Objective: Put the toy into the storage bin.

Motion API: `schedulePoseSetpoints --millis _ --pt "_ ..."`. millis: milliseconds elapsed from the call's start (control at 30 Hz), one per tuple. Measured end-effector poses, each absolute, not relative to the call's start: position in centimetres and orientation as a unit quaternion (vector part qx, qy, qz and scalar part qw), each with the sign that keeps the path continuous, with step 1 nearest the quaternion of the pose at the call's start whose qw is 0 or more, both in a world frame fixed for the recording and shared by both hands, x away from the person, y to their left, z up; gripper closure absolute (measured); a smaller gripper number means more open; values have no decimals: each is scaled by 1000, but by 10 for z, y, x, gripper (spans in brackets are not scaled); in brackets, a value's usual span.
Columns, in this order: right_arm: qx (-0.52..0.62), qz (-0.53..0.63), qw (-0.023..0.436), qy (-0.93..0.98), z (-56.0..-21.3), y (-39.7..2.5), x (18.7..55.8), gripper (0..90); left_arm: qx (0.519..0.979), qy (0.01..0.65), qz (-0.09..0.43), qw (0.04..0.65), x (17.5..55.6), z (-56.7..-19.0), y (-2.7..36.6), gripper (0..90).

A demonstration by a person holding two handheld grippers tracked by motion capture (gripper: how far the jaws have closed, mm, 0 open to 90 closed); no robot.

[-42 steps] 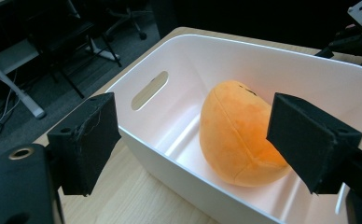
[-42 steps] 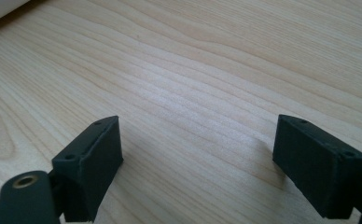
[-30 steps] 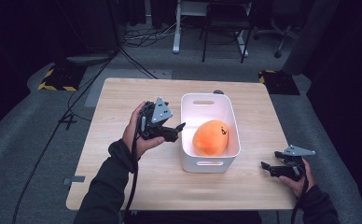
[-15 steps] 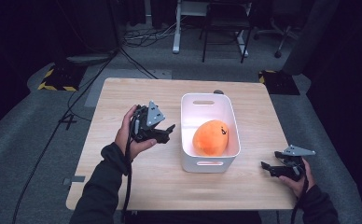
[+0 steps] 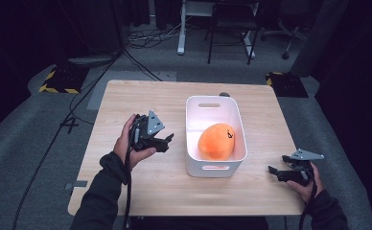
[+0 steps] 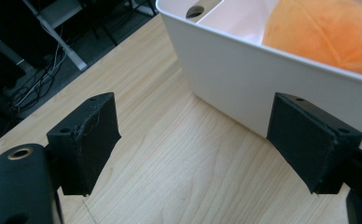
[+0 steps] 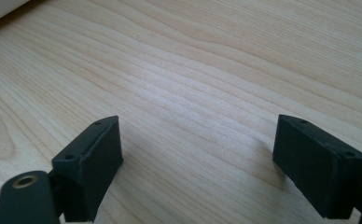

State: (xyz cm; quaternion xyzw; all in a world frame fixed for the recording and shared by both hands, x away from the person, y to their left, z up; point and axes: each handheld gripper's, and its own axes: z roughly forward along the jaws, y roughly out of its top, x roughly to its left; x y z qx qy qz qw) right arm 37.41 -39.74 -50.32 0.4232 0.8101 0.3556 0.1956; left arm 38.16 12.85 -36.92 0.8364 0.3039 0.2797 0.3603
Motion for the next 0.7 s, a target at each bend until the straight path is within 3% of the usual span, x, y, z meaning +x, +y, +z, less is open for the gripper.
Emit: schedulePoseSetpoints --millis 700 --pt "424 356 194 810 -503 -397 374 156 852 327 266 312 372 -417 151 165"
